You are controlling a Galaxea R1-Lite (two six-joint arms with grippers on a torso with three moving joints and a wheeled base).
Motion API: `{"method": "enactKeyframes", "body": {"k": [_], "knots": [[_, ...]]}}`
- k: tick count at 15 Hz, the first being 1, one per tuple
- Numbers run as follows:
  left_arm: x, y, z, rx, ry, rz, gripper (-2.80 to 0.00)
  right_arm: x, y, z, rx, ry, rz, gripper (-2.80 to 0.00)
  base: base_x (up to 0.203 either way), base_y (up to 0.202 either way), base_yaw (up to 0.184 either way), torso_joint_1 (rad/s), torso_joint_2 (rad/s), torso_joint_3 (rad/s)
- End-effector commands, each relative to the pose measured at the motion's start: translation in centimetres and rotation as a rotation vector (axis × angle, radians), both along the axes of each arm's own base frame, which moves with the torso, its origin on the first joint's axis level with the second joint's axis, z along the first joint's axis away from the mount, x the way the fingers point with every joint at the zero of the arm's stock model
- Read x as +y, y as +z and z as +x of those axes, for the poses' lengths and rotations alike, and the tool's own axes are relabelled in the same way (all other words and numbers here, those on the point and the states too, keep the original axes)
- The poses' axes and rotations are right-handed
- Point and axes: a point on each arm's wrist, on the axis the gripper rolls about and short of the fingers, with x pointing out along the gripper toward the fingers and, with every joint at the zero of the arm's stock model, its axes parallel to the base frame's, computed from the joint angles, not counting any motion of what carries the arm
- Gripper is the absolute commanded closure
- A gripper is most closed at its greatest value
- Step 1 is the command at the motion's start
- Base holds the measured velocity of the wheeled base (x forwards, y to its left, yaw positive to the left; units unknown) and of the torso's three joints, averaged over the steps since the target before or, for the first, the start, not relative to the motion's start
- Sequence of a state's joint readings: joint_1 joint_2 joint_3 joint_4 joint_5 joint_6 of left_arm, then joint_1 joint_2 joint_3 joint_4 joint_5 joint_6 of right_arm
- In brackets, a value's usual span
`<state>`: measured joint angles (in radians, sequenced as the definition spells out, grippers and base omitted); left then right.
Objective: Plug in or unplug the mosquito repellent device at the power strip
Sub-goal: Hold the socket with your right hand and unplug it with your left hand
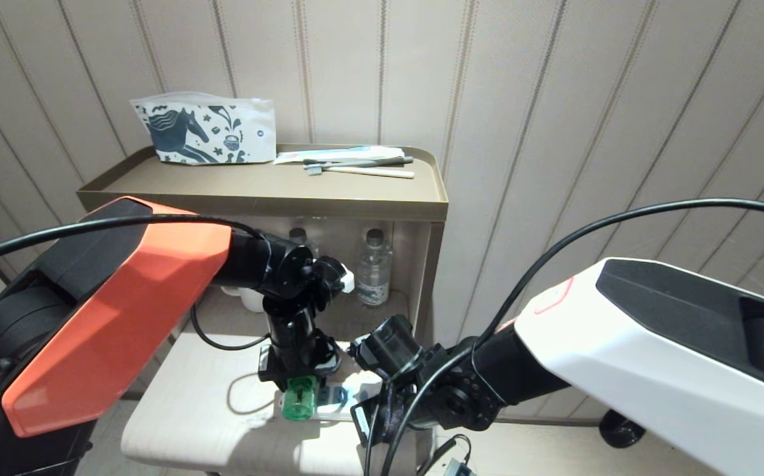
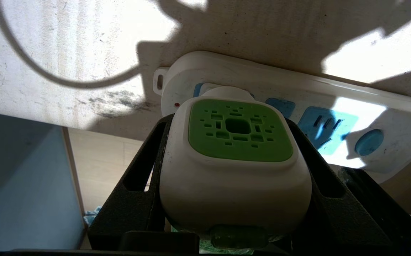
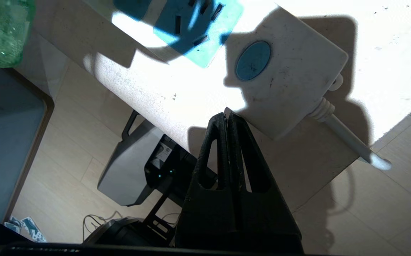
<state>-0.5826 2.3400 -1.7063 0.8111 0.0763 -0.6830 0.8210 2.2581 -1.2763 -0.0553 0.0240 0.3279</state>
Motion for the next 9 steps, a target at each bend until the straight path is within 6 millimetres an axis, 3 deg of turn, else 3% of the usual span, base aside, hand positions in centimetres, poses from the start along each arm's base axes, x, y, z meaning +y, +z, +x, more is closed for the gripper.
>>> {"method": "enactKeyframes", "body": {"k": [1, 6, 9], "knots": [[-0.1, -0.1, 0.1, 0.002, 0.004, 0.003, 0.00, -0.1, 0.8, 0.2, -0.015, -0.005, 0.017, 0.00, 0.000, 0.000, 0.000, 0.000, 0.00, 0.000], [0.0, 0.0, 0.1, 0.002, 0.005, 0.001, 0.00, -0.9, 4.7, -0.6, -0.074, 0.009, 0.082, 0.00, 0.000, 0.000, 0.000, 0.000, 0.00, 0.000], [-0.1, 0.0, 0.1, -0.001, 0.002, -0.001, 0.00, -0.2, 2.9, -0.3, -0.055, 0.023, 0.052, 0.00, 0.000, 0.000, 0.000, 0.000, 0.00, 0.000]]}}
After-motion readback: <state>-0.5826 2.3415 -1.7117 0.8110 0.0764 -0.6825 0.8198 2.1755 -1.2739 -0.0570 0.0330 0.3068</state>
